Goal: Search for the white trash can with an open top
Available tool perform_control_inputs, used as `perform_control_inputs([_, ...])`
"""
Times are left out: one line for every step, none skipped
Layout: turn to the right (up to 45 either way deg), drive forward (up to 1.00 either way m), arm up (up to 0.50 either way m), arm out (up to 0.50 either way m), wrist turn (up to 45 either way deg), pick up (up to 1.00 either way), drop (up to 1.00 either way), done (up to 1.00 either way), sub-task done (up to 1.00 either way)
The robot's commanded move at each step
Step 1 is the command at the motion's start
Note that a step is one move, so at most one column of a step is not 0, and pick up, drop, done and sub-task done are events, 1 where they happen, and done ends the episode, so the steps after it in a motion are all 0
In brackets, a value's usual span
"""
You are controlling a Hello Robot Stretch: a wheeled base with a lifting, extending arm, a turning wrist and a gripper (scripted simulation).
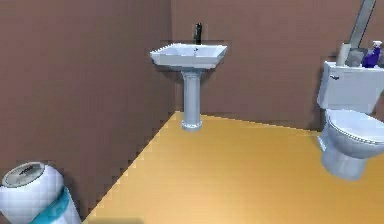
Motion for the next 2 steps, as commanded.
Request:
perform_control_inputs([-45.0,0.00,0.00,0.00,0.0,0.00,0.00,0.00,0.00])
perform_control_inputs([0.0,0.00,0.00,0.00,0.0,0.00,0.00,1.00,0.00])
